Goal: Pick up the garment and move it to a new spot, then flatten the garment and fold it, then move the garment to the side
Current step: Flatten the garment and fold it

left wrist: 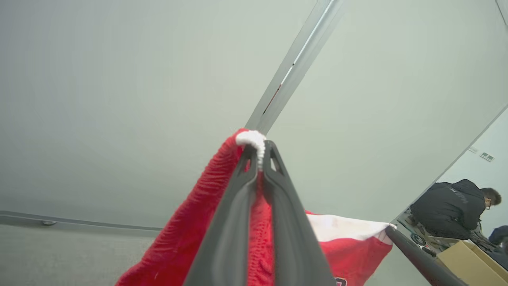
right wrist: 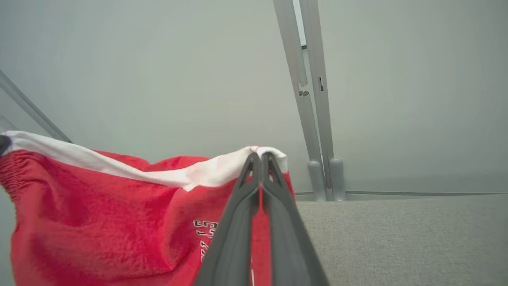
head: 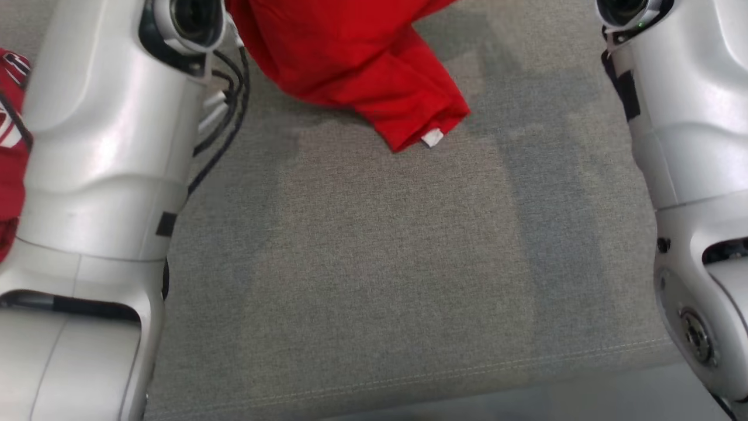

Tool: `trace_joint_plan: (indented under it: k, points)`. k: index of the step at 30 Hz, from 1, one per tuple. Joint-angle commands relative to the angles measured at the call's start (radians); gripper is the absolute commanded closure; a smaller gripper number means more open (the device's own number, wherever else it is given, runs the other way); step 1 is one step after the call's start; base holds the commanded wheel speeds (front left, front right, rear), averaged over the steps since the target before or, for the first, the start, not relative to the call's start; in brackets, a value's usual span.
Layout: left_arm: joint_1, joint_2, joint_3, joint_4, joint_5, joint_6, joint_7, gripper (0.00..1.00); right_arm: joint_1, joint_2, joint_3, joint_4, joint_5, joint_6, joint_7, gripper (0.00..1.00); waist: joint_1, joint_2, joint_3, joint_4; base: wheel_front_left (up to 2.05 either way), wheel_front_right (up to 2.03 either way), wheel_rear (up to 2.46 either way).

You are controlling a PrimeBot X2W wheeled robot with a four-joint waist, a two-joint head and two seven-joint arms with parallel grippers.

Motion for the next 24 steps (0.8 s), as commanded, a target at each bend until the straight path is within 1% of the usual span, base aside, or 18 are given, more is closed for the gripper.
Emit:
trace_joint_plan:
  k: [1,5,7,10,12,14,17,19,23,24]
  points:
    - [-0.047,0.007,0.013,0.013,0.02,-0.002,-0.049,1.0,-0.043,-0.006,-0.003,0.019,-0.028,0.0,-0.038,1.0,-0.0002,-0.0001,0.06,-0.032,0.0,0.0,0.0]
    - [-0.149,0.016,0.022,0.07,0.07,-0.023,-0.18,1.0,-0.152,-0.005,-0.049,0.099,-0.1,0.0,-0.181,1.0,-0.0002,-0.0001,0.085,-0.044,0.0,0.0,0.0]
    - [-0.187,0.017,0.027,0.082,0.096,-0.038,-0.22,1.0,-0.197,-0.004,-0.063,0.136,-0.134,0.0,-0.247,1.0,-0.0002,-0.0001,0.09,-0.049,0.0,0.0,0.0]
    - [-0.234,0.023,0.045,0.075,0.143,-0.058,-0.244,1.0,-0.259,-0.005,-0.071,0.183,-0.179,0.0,-0.323,1.0,-0.0002,-0.0001,0.096,-0.055,0.0,0.0,0.0]
    - [-0.262,0.026,0.091,0.025,0.183,-0.052,-0.247,1.0,-0.296,-0.004,-0.074,0.203,-0.219,0.0,-0.371,1.0,-0.0002,-0.0001,0.108,-0.063,0.0,0.0,0.0]
    - [-0.257,0.019,0.14,-0.033,0.234,-0.062,-0.244,1.0,-0.323,-0.004,-0.077,0.215,-0.246,0.0,-0.41,1.0,-0.0002,-0.0001,0.117,-0.067,0.0,0.0,0.0]
    - [-0.232,0.004,0.203,-0.108,0.278,-0.086,-0.244,1.0,-0.356,-0.006,-0.075,0.211,-0.292,0.0,-0.449,1.0,-0.0002,-0.0001,0.133,-0.072,0.0,0.0,0.0]
    - [-0.2,-0.001,0.228,-0.132,0.289,-0.104,-0.244,1.0,-0.353,-0.004,-0.063,0.208,-0.305,0.0,-0.459,1.0,-0.0002,-0.0001,0.147,-0.071,0.0,0.0,0.0]
    - [-0.146,-0.006,0.221,-0.128,0.31,-0.141,-0.245,1.0,-0.31,-0.006,-0.005,0.215,-0.335,0.0,-0.467,1.0,-0.0002,-0.0001,0.172,-0.063,0.0,0.0,0.0]
    - [-0.131,-0.007,0.213,-0.121,0.298,-0.146,-0.245,1.0,-0.298,-0.01,0.013,0.216,-0.34,0.0,-0.467,1.0,-0.0002,-0.0001,0.178,-0.06,0.0,0.0,0.0]
